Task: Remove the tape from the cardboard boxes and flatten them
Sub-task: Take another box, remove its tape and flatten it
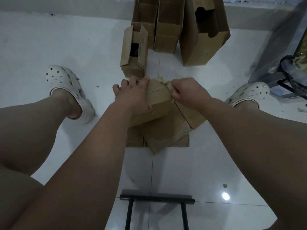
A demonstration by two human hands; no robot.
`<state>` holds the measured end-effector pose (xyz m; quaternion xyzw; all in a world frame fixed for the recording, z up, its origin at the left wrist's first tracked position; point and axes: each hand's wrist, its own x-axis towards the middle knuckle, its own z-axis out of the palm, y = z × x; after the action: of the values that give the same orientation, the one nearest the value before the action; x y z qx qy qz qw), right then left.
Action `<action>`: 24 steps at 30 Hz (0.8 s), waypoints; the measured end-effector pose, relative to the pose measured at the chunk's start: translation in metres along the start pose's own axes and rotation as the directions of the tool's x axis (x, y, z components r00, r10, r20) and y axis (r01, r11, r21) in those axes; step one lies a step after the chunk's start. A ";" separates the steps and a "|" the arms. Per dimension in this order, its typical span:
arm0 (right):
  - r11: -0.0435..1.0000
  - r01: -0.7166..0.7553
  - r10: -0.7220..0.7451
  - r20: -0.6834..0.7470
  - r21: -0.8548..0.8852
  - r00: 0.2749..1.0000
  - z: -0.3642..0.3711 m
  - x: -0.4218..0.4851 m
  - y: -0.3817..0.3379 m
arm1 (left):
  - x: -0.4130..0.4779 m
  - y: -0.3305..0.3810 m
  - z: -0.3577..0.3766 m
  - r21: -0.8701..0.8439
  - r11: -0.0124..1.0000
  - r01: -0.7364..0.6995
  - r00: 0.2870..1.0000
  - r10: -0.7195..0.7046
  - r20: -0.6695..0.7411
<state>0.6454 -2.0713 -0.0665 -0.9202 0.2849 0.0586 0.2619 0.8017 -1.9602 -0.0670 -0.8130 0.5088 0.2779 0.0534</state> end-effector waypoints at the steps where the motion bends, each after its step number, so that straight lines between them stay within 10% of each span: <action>1: 1.000 0.018 -0.018 -0.014 0.006 1.000 0.000 -0.001 0.000 | 0.001 -0.002 -0.001 -0.004 1.000 -0.009 1.000 0.009 0.011; 7: 0.993 -0.088 0.078 -0.121 -0.074 0.990 -0.005 -0.005 0.028 | -0.007 -0.014 0.005 -0.022 0.979 -0.201 0.973 0.202 0.109; 14: 0.887 -0.377 0.423 -0.138 0.266 0.896 0.009 -0.006 0.024 | -0.006 -0.005 0.011 0.054 0.968 -0.247 0.969 0.246 0.016; 17: 0.442 -0.555 0.672 0.149 0.705 0.725 0.008 -0.003 0.022 | -0.008 -0.002 0.017 0.094 0.968 -0.233 0.972 0.234 0.008; 21: -0.431 -0.315 0.569 0.525 0.846 0.632 -0.001 -0.001 0.013 | -0.008 0.000 0.024 0.111 0.969 -0.219 0.975 0.220 -0.001; 24: -0.635 -0.111 0.501 0.517 0.764 0.694 -0.002 -0.004 0.011 | -0.006 0.003 0.027 0.111 0.967 -0.230 0.971 0.235 -0.034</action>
<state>0.6355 -2.0779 -0.0692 -0.0626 0.5395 -0.2220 0.8098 0.7864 -1.9473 -0.0864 -0.7500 0.6158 0.2359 0.0516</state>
